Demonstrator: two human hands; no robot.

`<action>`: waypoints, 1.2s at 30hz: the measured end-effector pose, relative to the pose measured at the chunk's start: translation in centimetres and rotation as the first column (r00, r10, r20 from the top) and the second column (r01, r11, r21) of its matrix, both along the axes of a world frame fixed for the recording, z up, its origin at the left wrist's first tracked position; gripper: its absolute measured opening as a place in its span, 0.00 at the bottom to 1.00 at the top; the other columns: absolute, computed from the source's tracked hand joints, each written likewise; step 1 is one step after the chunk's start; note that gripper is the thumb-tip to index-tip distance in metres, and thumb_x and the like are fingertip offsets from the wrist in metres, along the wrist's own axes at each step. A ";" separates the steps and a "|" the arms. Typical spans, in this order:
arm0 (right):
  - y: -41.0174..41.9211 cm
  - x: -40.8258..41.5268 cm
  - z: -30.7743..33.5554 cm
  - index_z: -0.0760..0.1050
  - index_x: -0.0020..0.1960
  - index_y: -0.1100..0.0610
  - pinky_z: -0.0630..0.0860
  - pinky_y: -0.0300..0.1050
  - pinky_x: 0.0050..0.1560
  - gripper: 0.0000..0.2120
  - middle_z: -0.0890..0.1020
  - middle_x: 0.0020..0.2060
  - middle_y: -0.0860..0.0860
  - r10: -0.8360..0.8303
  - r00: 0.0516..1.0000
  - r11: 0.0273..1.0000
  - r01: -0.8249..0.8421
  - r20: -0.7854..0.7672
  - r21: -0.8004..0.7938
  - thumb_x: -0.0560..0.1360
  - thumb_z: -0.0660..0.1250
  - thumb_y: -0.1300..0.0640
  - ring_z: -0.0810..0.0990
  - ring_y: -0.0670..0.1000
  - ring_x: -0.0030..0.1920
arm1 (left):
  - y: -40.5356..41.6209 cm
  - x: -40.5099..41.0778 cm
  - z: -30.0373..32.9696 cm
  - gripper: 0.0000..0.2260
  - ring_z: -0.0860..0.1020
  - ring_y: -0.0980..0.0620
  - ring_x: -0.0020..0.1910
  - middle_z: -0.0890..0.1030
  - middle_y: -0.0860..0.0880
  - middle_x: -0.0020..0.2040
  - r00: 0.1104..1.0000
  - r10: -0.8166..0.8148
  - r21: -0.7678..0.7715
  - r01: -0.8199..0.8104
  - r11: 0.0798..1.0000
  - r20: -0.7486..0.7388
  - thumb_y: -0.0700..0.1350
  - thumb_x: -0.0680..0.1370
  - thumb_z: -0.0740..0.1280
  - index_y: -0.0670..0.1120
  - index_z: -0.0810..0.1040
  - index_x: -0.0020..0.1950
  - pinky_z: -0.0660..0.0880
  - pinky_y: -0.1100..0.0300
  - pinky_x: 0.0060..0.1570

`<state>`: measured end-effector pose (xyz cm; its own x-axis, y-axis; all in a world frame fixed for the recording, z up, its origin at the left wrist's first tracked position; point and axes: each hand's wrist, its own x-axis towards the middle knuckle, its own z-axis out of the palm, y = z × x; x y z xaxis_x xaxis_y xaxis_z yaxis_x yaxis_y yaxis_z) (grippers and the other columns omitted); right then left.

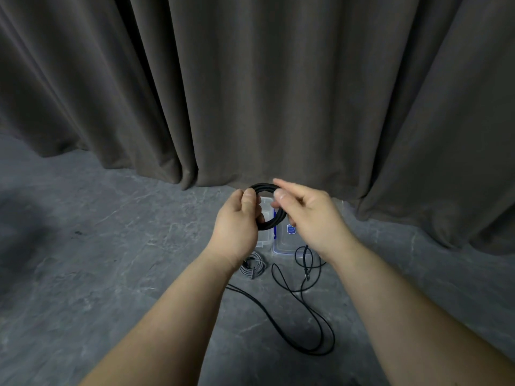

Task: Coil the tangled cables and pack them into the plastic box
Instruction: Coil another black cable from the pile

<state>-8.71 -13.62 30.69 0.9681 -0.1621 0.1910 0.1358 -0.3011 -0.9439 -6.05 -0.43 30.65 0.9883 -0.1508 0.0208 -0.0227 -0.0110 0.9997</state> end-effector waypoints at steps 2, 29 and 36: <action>-0.1 0.0 0.0 0.72 0.69 0.52 0.71 0.36 0.61 0.19 0.81 0.59 0.45 0.015 1.000 0.995 -0.017 -0.022 -0.103 0.79 0.65 0.54 0.77 0.37 0.57 | -0.3 -0.2 0.1 0.14 0.70 0.53 0.34 0.70 0.53 0.30 0.999 0.012 -0.036 -0.014 0.999 -0.042 0.46 0.84 0.55 0.45 0.70 0.40 0.73 0.52 0.47; -1.5 -0.7 0.5 0.76 0.66 0.54 0.68 0.31 0.63 0.16 0.80 0.57 0.44 0.083 0.988 0.956 -0.116 -0.129 -0.270 0.79 0.64 0.60 0.76 0.39 0.59 | 1.6 0.0 0.4 0.10 0.76 0.50 0.36 0.78 0.49 0.35 0.934 -0.341 0.521 0.241 0.819 0.106 0.49 0.82 0.59 0.47 0.77 0.48 0.73 0.56 0.42; -1.4 -0.4 0.2 0.75 0.67 0.52 0.70 0.39 0.67 0.19 0.80 0.59 0.44 0.062 0.996 0.971 -0.076 -0.069 -0.228 0.76 0.68 0.59 0.77 0.40 0.60 | 1.4 -0.1 0.0 0.12 0.72 0.57 0.32 0.76 0.49 0.34 0.954 -0.220 0.460 0.106 0.882 0.202 0.46 0.83 0.58 0.45 0.73 0.42 0.70 0.63 0.37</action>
